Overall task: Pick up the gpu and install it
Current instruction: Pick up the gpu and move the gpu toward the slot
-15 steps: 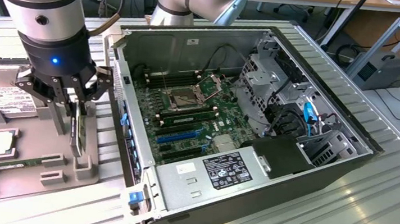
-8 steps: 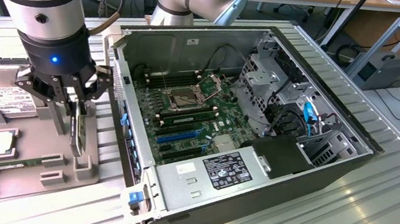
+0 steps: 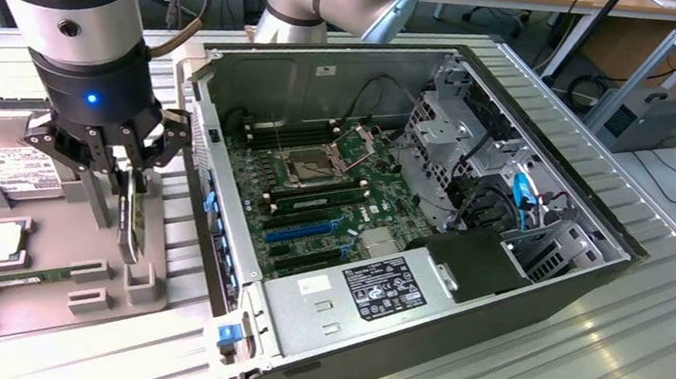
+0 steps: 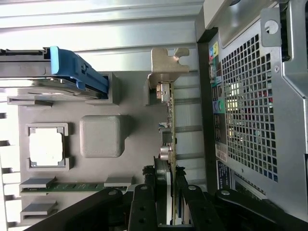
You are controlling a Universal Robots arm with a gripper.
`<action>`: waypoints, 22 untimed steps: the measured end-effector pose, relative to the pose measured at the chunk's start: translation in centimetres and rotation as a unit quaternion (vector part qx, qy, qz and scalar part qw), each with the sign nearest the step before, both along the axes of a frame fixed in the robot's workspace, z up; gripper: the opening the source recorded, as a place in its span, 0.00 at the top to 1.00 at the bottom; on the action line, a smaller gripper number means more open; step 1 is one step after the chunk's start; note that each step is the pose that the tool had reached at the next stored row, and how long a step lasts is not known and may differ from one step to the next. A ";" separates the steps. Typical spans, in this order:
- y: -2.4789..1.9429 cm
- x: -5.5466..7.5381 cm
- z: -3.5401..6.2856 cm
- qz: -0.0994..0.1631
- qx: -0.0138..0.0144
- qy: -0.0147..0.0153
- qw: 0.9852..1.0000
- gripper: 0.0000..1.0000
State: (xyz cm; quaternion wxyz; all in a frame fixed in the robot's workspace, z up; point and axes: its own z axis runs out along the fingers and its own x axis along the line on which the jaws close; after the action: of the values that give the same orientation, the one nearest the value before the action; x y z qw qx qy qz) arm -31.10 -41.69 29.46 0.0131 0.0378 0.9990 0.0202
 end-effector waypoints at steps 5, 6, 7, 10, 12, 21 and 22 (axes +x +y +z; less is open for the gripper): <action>0.00 0.0 0.14 0.000 0.000 0.000 1.000 0.73; 0.00 0.0 0.16 0.000 0.000 0.000 1.000 0.73; 0.00 0.0 0.18 0.000 0.000 0.000 1.000 0.73; 0.00 0.0 0.26 0.000 0.000 0.000 1.000 0.73; 0.00 0.0 0.31 0.000 0.000 0.000 1.000 0.73; 0.00 0.0 0.57 0.000 0.000 0.000 1.000 0.73; 0.00 0.0 0.59 0.000 0.000 0.000 1.000 0.73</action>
State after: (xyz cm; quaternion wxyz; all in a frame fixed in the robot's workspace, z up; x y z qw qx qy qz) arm -31.10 -41.69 30.06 0.0131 0.0378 0.9990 0.0202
